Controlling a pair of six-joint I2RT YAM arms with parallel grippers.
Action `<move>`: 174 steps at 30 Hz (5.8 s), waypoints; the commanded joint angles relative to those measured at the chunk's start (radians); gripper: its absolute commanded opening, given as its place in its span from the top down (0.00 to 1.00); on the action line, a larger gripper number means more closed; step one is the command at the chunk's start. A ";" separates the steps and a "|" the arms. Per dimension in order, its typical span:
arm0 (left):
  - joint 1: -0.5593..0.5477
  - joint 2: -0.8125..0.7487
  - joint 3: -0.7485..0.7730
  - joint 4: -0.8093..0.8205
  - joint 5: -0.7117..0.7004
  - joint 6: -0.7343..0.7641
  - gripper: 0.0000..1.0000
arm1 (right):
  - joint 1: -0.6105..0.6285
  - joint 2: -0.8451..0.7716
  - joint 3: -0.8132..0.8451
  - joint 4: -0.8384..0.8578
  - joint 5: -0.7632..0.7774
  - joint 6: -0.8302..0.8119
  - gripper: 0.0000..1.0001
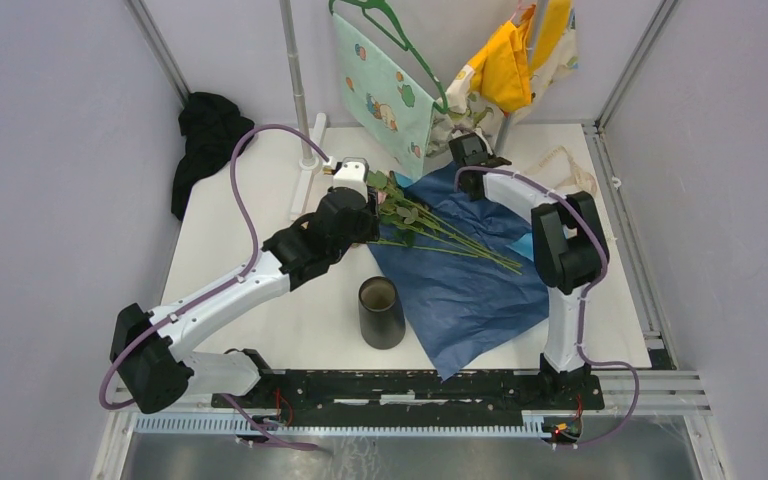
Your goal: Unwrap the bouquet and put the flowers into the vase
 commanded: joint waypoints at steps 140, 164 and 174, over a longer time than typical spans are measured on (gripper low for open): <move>0.055 -0.231 -0.022 -0.202 -0.472 -0.288 0.00 | 0.305 -0.988 -0.423 0.942 -1.436 0.462 1.00; 0.102 -0.199 -0.051 -0.187 -0.420 -0.315 0.00 | 0.508 -0.886 -0.584 1.059 -1.418 0.472 1.00; 0.113 -0.167 -0.056 -0.172 -0.404 -0.314 0.00 | 0.515 -0.808 -0.668 1.177 -1.390 0.493 1.00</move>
